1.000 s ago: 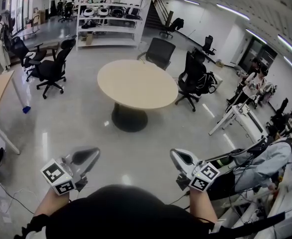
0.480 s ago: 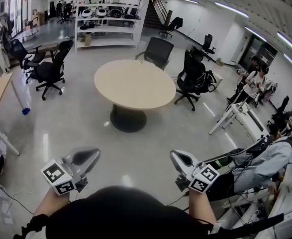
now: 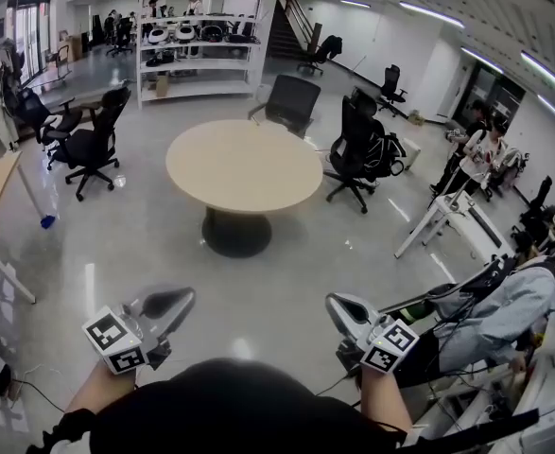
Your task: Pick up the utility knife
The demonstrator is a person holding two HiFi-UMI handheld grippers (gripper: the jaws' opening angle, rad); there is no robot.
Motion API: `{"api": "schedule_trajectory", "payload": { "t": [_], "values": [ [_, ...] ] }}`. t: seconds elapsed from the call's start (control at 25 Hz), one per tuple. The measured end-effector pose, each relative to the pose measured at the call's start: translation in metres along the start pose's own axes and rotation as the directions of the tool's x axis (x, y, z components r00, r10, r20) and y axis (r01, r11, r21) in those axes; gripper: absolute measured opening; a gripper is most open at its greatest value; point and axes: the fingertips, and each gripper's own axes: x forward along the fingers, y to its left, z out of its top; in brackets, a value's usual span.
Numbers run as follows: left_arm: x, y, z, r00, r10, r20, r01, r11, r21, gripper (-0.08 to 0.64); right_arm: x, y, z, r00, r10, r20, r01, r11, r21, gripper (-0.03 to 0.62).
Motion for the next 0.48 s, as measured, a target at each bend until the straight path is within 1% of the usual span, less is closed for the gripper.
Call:
{"api": "schedule_trajectory", "payload": {
  "t": [0.2,0.48],
  "values": [
    [0.034,-0.02,-0.013,1.0,-0.007,-0.022,0.007,1.0,-0.009,-0.003,-0.024,-0.026,0.0,1.0,0.008,0.0,-0.008,1.0,0.013,0.014],
    [0.062,-0.032,-0.025,0.999,-0.003,-0.045,0.002,1.0,-0.017,-0.003,-0.041,-0.051,-0.011,1.0,0.023,-0.011,-0.022,0.999,0.045,0.014]
  ]
}}
